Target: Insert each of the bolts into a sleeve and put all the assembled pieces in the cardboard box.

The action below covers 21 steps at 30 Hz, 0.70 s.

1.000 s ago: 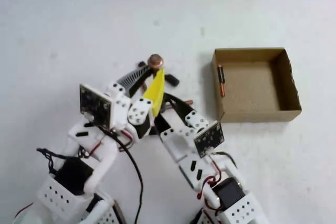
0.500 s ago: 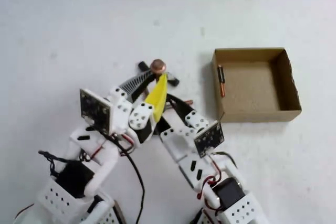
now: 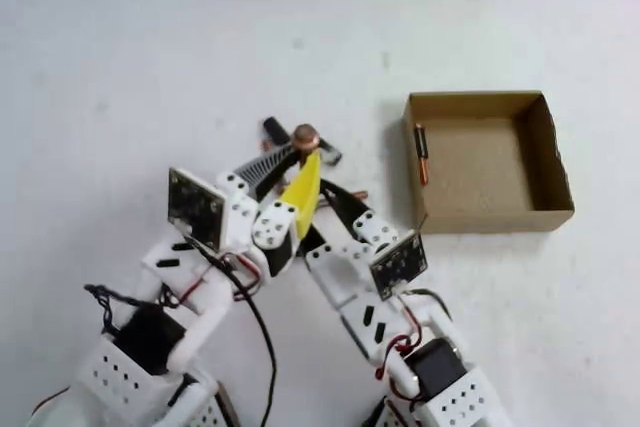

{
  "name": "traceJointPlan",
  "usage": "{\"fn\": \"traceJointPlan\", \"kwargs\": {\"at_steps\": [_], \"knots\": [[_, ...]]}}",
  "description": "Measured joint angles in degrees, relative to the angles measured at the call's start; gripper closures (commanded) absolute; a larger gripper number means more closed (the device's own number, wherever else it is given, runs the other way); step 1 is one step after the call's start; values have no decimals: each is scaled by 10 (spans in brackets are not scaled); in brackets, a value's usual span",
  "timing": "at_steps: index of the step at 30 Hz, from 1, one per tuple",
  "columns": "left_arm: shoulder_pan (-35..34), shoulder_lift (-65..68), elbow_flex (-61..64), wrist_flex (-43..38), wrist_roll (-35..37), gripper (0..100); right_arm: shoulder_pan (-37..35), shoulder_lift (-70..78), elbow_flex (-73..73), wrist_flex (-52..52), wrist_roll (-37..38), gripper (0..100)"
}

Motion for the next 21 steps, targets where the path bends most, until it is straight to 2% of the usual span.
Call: {"fn": "traceJointPlan", "kwargs": {"at_steps": [4,10,15,21], "knots": [[0,0,4,10,0,976,0,0,0,0,0,982],[1,0,4,67,1,976,4,0,0,0,0,982],[2,0,4,69,1,967,4,0,0,0,0,982],[0,0,4,69,0,787,5,0,0,3,0,982]]}}
